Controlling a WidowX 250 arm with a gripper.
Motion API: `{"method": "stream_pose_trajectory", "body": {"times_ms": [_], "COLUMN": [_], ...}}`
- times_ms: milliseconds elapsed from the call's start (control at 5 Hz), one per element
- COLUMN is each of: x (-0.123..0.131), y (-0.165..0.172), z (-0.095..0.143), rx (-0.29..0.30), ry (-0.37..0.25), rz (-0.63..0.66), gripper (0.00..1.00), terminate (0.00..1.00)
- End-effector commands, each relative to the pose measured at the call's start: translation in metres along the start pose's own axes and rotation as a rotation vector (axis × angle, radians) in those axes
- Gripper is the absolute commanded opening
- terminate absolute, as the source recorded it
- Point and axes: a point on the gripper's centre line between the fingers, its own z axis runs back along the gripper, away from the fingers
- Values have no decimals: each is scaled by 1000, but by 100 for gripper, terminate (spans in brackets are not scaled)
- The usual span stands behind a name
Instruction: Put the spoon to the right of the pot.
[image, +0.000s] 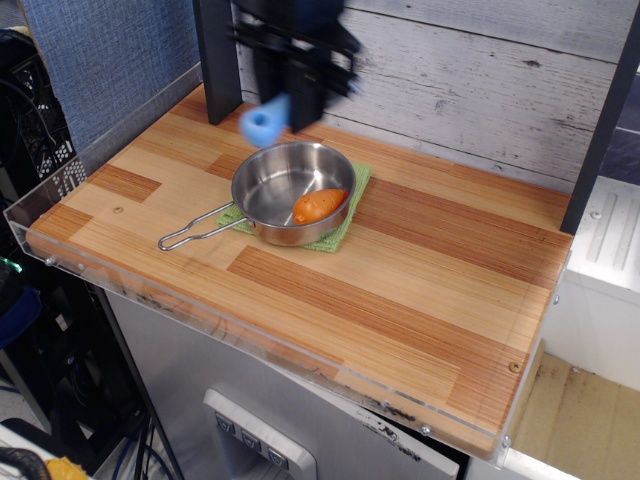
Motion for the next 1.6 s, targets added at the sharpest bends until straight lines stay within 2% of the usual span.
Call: {"method": "stream_pose_trajectory", "body": {"times_ms": [0,200,400,600,800,1000,1200,1400], "x": [26,29,32,34,34,29,25,26], "y": [-89,-97,-107,-108,-108,-108,-102,-103], "z": [-46,-70,-79,-73,-72,-68,-71,-78], "rx": [26,50,6,-47,-94,-52,-6,13], "ry": [150,199,154,93,36,-45,-89,-74], "rz": [-122,-90,86,215,271,231,215,209], "gripper": [0,0,0,0,0,0,0,0], "terminate": [0,0,0,0,0,0,0,0]}}
